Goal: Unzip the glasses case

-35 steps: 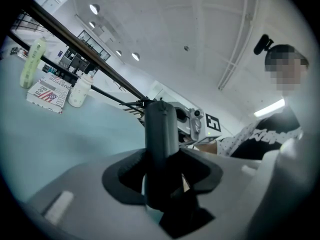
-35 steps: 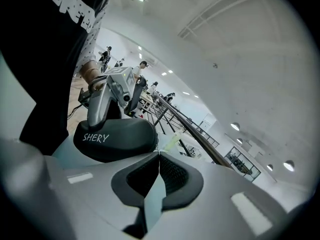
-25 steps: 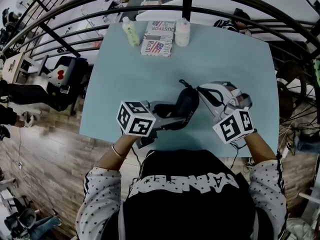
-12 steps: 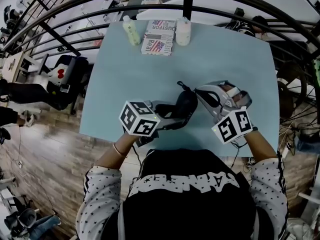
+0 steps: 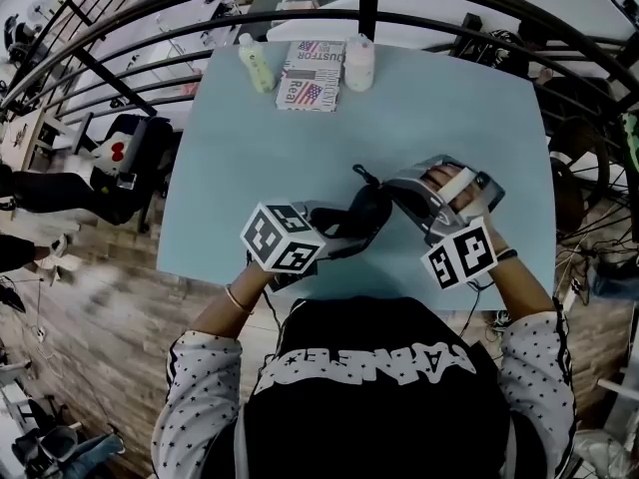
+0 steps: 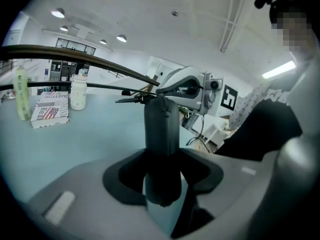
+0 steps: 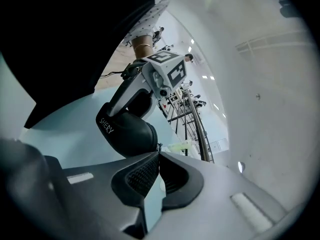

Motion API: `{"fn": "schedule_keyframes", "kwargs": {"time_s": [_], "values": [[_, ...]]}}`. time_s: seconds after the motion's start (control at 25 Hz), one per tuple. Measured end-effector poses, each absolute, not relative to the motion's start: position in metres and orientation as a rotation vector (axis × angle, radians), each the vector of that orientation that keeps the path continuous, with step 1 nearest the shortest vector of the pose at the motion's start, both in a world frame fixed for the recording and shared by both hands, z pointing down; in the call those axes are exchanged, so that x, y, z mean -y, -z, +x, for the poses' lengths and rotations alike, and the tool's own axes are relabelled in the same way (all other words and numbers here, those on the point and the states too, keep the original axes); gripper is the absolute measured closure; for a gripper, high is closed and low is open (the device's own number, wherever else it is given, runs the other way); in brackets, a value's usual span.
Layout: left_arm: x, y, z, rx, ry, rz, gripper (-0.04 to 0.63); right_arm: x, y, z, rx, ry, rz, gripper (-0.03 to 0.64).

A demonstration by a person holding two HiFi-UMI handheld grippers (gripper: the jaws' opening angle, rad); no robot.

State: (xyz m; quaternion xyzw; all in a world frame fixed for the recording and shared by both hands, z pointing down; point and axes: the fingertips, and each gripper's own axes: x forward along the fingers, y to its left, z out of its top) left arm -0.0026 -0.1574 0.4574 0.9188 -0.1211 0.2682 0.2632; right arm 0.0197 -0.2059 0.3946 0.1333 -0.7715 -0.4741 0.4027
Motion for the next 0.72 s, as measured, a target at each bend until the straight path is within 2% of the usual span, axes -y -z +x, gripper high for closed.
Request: {"fn": "schedule_keyframes", "kwargs": {"time_s": [0.72], "values": [[0.152,-0.477,0.000,0.328,-0.860,2.485,0.595,0.192,-0.408,0.014,1.838,1.301,0.181,0.609]]}}
